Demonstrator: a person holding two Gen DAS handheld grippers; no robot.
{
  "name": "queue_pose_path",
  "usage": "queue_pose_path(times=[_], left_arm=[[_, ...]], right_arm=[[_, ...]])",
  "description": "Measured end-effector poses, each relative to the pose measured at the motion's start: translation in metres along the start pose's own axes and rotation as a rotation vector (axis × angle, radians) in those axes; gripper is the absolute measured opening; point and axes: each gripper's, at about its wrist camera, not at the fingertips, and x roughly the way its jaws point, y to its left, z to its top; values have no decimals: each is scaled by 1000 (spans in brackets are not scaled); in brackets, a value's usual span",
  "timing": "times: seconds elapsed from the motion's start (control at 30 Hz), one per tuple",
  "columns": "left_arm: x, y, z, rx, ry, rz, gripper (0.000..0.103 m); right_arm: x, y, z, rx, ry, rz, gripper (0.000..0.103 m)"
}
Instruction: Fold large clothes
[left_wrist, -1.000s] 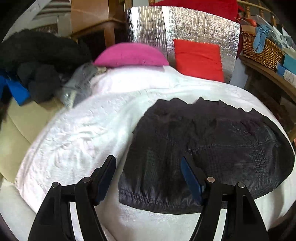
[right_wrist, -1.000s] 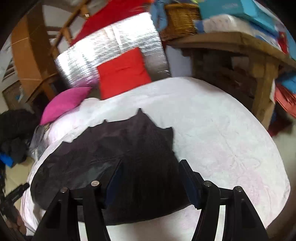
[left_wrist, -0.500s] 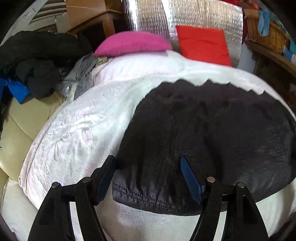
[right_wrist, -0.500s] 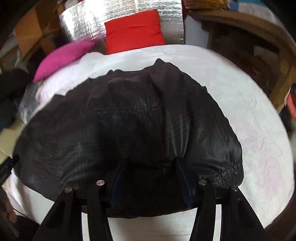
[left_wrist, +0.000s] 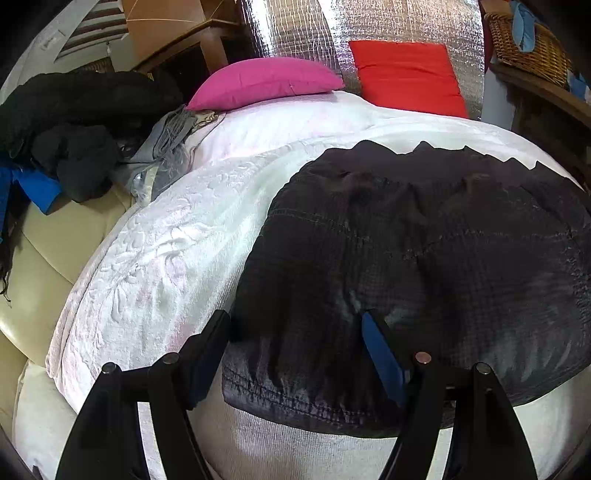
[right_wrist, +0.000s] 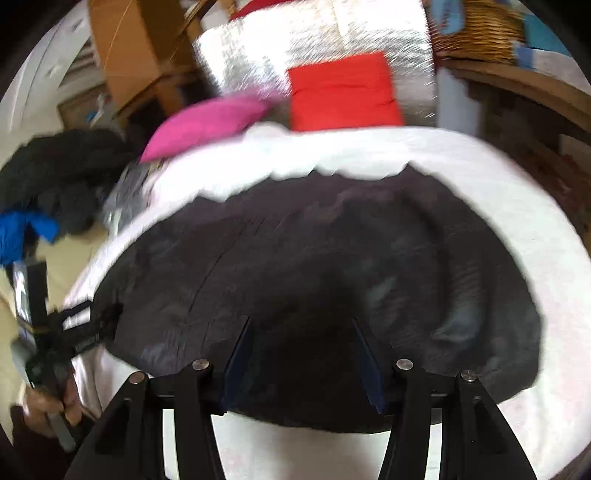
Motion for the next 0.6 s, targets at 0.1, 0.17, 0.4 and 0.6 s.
queue_pose_path(times=[0.1,0.17,0.4,0.6], left_arm=[[1,1,-1,2,-1,-4,75],[0,0,-2,8,-5,-1,75],[-15,1,-3,-14,-16,-22,75],[-64,1,-4,-39,-85,-39,75]], right_arm=[[18,2,-10,-14,79,-49,58],[16,3,-9,-8,77,-48,58],[-29,-9,-9,34,-23,-39,58],[-78,-5,-18,73,-89,-64,60]])
